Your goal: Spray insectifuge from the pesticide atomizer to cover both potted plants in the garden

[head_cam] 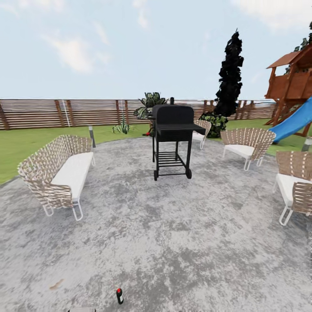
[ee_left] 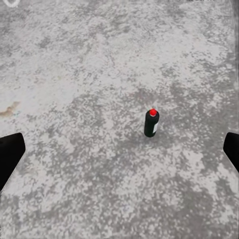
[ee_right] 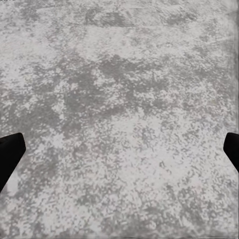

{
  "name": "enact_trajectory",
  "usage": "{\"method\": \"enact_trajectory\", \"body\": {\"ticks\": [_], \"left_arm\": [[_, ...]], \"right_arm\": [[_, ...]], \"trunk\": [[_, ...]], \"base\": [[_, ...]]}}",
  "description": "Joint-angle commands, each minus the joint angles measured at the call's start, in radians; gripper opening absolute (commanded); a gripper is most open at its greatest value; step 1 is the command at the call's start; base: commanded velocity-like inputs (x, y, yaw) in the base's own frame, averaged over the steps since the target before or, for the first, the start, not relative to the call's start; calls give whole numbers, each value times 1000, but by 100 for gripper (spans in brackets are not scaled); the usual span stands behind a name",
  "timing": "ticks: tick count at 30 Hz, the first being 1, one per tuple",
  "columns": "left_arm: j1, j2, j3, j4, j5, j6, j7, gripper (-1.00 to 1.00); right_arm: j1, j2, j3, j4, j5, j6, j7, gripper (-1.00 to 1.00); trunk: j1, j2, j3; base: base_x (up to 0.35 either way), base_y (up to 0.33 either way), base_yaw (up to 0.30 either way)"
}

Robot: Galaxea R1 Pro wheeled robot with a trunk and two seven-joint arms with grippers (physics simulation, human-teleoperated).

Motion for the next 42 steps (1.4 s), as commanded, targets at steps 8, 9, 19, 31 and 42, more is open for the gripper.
{"method": "enact_trajectory", "body": {"ticks": [8,9,19,31,42], "left_arm": [[-4,0,3,1,-2,-3,-1,100],[-4,0,3,1,-2,-3,0,100],[-6,0,3,1,-2,-4,1,100],[-159,-10,2,-3,7,6,12,100],[-295,-66,3,-1,3,144,14,100]], "right_arm": [[-1,0,0,1,0,-3,0,100],[-1,0,0,1,0,-3,0,100],[-1,0,0,1,-1,-3,0,100],[-34,2,-2,-112,1,-4,-3,100],[-190,0,-2,-144,1,1,1,100]], "trunk": [[0,-1,-1],[0,-1,-1],[0,-1,-1],[0,-1,-1],[0,-1,-1]], "base": [[1,305,-300],[0,306,-300],[0,293,-300],[0,25,-52],[0,0,0]]}}
